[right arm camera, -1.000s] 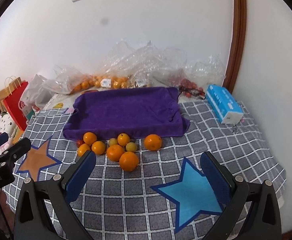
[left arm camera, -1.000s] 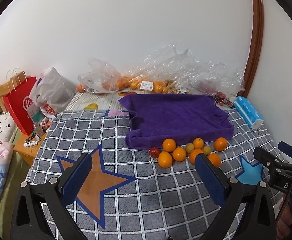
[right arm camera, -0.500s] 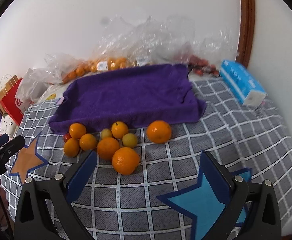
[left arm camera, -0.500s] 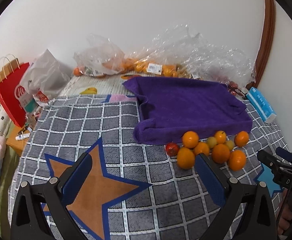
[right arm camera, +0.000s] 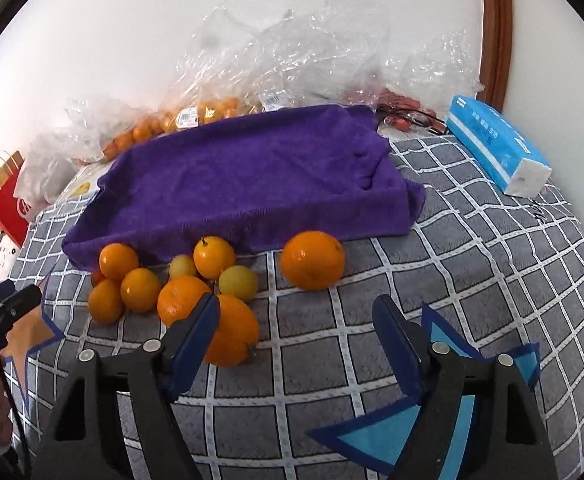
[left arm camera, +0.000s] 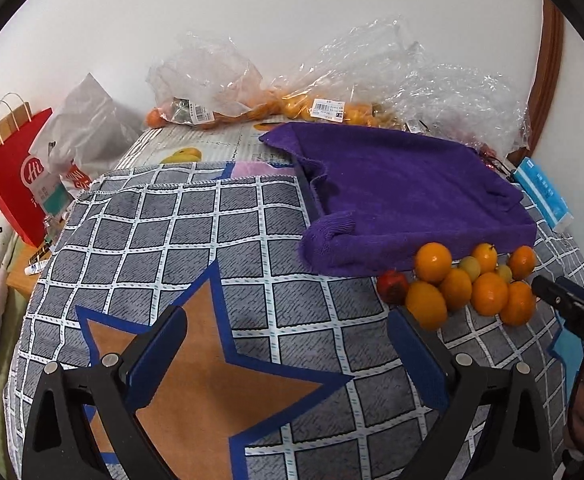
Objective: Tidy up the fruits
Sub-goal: 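Move both grippers toward the row of oranges beside the purple towel, then close the right gripper on the large orange while the left gripper grasps a smaller orange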
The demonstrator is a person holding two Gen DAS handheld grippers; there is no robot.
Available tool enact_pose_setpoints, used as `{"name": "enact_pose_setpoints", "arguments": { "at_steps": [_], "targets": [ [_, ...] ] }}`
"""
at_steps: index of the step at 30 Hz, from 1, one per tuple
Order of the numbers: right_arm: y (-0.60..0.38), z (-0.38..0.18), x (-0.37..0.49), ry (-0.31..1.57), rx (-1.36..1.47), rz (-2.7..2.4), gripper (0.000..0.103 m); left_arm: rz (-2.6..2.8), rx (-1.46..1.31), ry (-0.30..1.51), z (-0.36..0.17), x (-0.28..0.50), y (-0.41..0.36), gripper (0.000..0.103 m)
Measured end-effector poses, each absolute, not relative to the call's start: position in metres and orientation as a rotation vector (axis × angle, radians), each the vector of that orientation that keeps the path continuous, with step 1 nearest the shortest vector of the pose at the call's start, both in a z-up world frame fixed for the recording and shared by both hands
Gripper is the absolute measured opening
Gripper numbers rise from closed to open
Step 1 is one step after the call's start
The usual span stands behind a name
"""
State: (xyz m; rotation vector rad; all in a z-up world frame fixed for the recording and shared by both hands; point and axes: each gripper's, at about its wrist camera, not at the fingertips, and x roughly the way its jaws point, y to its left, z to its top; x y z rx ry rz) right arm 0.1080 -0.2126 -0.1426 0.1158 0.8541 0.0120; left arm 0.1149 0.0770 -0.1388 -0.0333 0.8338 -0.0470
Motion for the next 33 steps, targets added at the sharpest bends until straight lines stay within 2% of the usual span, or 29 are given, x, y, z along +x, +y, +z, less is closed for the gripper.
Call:
{"name": "enact_pose_setpoints", "arguments": {
  "at_steps": [10, 17, 18, 24, 26, 33],
  "targets": [
    [-0.191, -0.147, 0.110, 0.877, 0.067, 0.104, 0.076, -0.085, -0.039, 0.810, -0.145, 0.117, 0.083, 0.100],
    [-0.176, -0.159, 0.113, 0.905, 0.004, 0.097, 0.072, -0.162, -0.069, 0.843, -0.152, 0.119, 0.084, 0.068],
    [-0.176, -0.158, 0.112, 0.896, 0.009, 0.099, 0.071, -0.171, -0.070, 0.845, -0.153, 0.119, 0.083, 0.067],
    [-0.174, -0.159, 0.111, 0.890, 0.027, 0.126, 0.053, -0.213, -0.087, 0.868, -0.159, 0.118, 0.080, 0.049],
    [-0.171, -0.158, 0.110, 0.890, 0.015, 0.134, 0.043, -0.223, -0.095, 0.880, -0.161, 0.119, 0.080, 0.039],
    [-0.169, -0.159, 0.105, 0.879, -0.018, 0.140, 0.042, -0.244, -0.102, 0.882, -0.162, 0.116, 0.080, 0.025]
  ]
}}
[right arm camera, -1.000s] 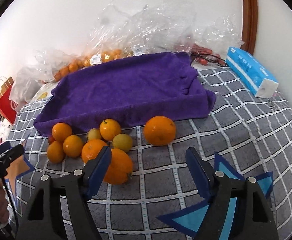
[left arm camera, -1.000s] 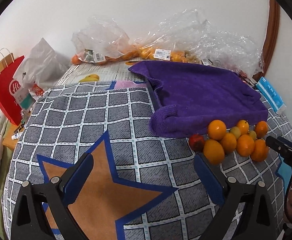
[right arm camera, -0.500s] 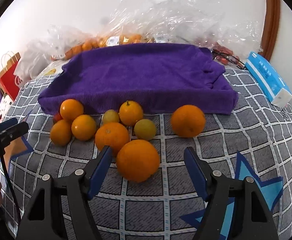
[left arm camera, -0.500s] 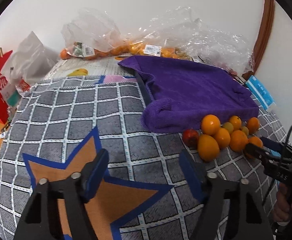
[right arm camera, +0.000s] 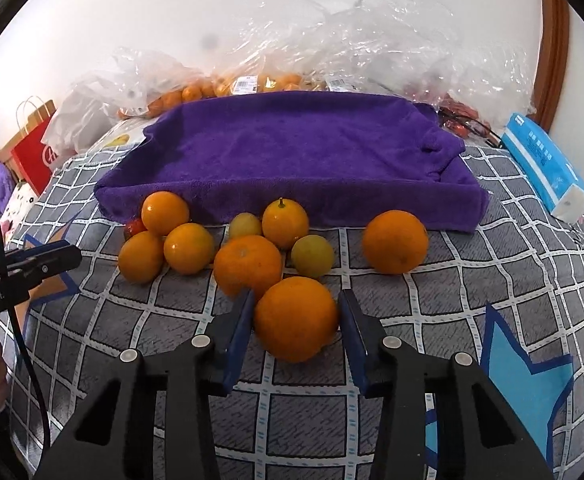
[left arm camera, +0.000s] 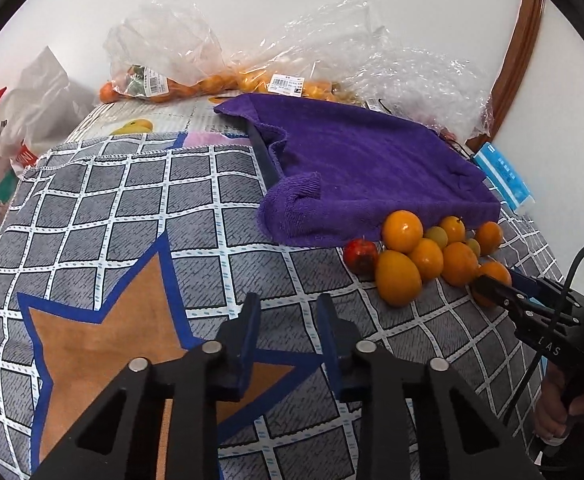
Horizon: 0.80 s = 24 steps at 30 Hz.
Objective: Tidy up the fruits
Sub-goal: 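Close the right gripper on the large orange while the left gripper grasps a smaller orange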
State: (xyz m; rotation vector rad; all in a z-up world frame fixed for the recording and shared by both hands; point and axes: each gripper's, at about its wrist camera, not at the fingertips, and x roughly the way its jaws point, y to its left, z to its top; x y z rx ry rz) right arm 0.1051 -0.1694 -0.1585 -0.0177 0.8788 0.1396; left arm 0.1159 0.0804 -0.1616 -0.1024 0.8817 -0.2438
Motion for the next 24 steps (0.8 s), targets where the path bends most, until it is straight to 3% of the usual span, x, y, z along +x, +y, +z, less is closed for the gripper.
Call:
{"name": "enact_pose_setpoints", "arguments": {
  "at_steps": [4, 21, 24],
  "targets": [
    [-0.169, -0.161, 0.106, 0.894, -0.020, 0.141, 0.043, -0.244, -0.098, 0.881, -0.162, 0.115, 0.079, 0.020],
    [-0.166, -0.171, 0.109, 0.902, -0.011, 0.115, 0.043, -0.233, -0.172, 0.908, -0.163, 0.116, 0.089, 0.020],
    [-0.167, -0.171, 0.109, 0.901, -0.011, 0.118, 0.043, -0.229, -0.174, 0.913, -0.162, 0.116, 0.090, 0.029]
  ]
}}
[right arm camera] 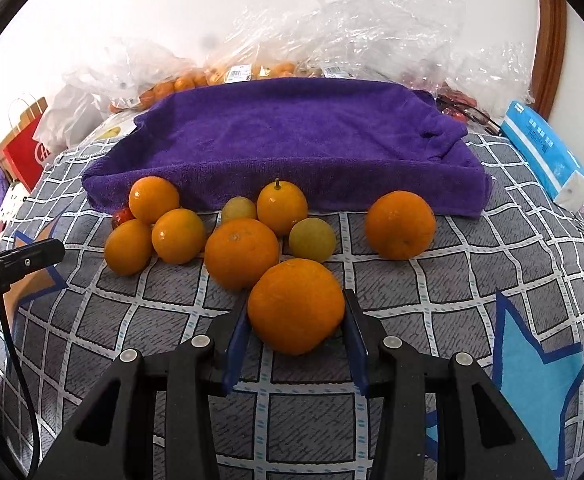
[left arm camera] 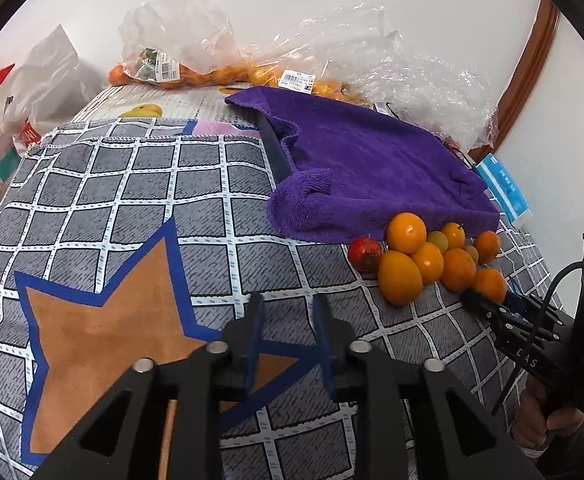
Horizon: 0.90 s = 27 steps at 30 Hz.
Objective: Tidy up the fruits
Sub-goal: 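Close the right gripper on the large orange while the left gripper grasps a smaller orange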
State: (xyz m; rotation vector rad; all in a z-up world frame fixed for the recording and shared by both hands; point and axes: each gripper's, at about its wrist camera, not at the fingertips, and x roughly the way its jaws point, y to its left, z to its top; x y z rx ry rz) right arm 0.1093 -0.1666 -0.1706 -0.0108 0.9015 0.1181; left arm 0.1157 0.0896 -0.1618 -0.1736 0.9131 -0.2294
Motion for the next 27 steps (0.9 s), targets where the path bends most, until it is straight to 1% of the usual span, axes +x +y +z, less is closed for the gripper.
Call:
{"name": "enact_pose_setpoints", "arguments": {
  "at_steps": [1, 3, 5, 7, 9, 11, 19, 27],
  "targets": [
    [-0.167, -0.170, 0.109, 0.901, -0.010, 0.121, 0.043, -0.226, -0.178, 0.909, -0.161, 0.115, 0.090, 0.034],
    [-0.166, -0.170, 0.107, 0.899, -0.009, 0.125, 0.043, -0.228, -0.188, 0.895, -0.157, 0.112, 0.093, 0.037],
    [-0.165, -0.170, 0.105, 0.901, -0.004, 0.134, 0.043, -0.227, -0.195, 0.883, -0.153, 0.109, 0.095, 0.049],
    [-0.165, -0.169, 0.104, 0.899, -0.005, 0.135, 0.043, -0.224, -0.197, 0.859, -0.149, 0.105, 0.097, 0.054],
    [-0.165, -0.169, 0.104, 0.899, -0.002, 0.138, 0.043, -0.223, -0.190, 0.833, -0.144, 0.100, 0.100, 0.054],
    [-0.165, -0.168, 0.103, 0.902, 0.001, 0.141, 0.043, -0.214, -0.192, 0.815, -0.141, 0.097, 0.105, 0.058],
    [-0.169, -0.165, 0.094, 0.886, -0.002, 0.142, 0.042, -0.192, -0.248, 0.838, -0.146, 0.098, 0.119, 0.059],
    [-0.177, -0.163, 0.088, 0.887, 0.000, 0.146, 0.042, -0.251, -0.241, 0.860, -0.148, 0.097, 0.094, 0.058]
  ]
}}
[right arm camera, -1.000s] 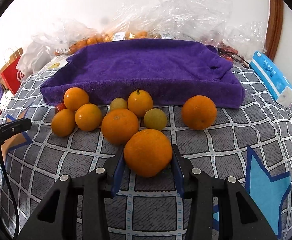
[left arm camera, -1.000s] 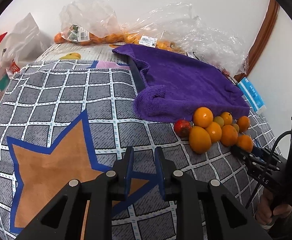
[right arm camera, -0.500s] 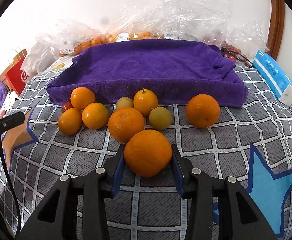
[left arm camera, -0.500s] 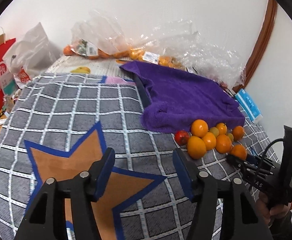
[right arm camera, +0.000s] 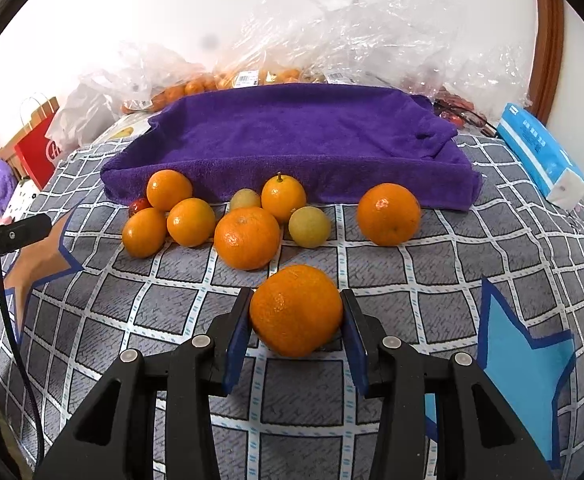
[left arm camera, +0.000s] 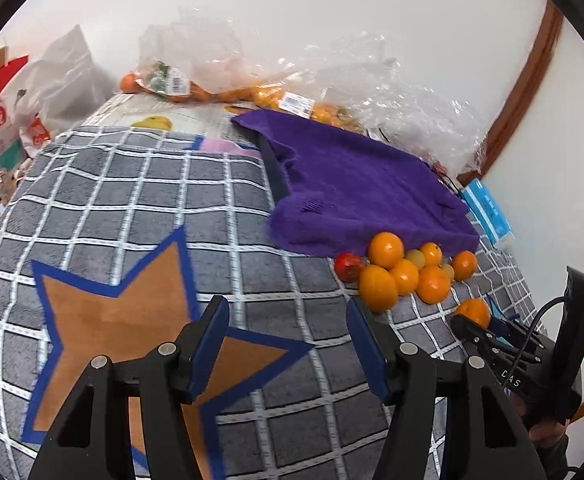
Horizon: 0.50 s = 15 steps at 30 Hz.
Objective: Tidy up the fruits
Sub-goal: 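Close the right gripper on the large orange while the left gripper grasps a smaller orange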
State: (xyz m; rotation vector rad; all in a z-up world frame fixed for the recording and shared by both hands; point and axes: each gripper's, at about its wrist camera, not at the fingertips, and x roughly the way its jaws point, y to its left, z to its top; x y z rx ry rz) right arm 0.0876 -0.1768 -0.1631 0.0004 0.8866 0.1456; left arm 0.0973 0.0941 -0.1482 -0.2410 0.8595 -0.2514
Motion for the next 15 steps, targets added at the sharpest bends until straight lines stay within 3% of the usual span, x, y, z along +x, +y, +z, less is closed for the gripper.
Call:
{"name": "enact_pose_setpoints", "arguments": {
  "at_steps": [15],
  "targets": [
    [-0.209, -0.152, 0.074, 0.860, 0.006, 0.116, 0.042, -0.351, -0.211, 0.922, -0.161, 0.118, 0.017, 0.053]
  ]
}}
